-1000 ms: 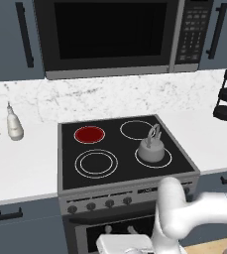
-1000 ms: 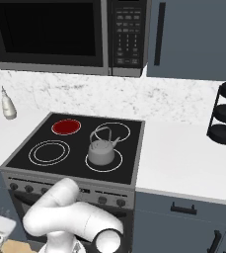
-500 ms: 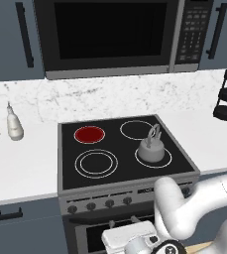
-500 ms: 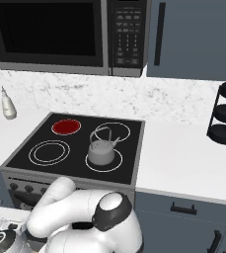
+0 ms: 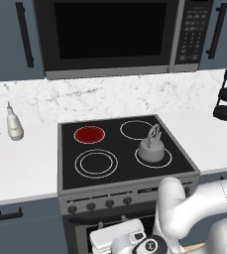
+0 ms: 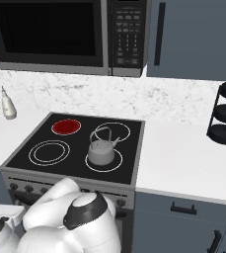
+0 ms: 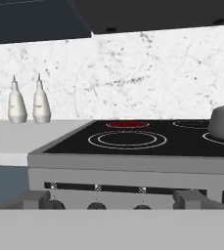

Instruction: Turn off the rear left burner of the stove.

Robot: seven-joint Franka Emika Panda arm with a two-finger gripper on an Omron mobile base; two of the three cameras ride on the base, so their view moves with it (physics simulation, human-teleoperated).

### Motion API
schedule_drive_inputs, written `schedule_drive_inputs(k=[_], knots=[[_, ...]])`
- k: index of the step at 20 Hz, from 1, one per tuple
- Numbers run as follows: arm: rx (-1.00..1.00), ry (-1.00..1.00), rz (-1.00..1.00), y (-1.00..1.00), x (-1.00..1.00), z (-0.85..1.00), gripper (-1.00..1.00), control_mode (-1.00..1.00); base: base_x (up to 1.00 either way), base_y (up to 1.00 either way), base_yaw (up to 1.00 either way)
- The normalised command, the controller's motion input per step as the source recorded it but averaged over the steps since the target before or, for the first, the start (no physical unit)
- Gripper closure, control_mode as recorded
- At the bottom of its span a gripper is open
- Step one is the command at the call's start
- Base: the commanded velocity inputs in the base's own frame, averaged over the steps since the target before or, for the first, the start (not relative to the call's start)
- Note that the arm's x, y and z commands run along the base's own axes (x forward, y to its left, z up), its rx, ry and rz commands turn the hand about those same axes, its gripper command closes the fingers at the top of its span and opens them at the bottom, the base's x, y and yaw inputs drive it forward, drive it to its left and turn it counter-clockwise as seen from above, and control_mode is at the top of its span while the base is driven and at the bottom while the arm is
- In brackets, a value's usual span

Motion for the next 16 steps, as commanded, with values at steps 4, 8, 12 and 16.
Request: schedule_drive_inputs(k=[4,8,12,16], knots=[[0.0,0.0,-0.05,-0.01,0.58,0.0,-1.0,-1.0,0.0,0.0,0.0],[0.0,0.0,0.0,0.0,0.06,0.0,-1.0,-1.0,0.0,0.0,0.0],[0.0,0.0,0.0,0.0,0.26,-0.15,-1.0,-1.0,0.0,0.0,0.0],[0.0,0.0,0.0,0.0,0.44,-0.21,-1.0,-1.0,0.0,0.0,0.0]])
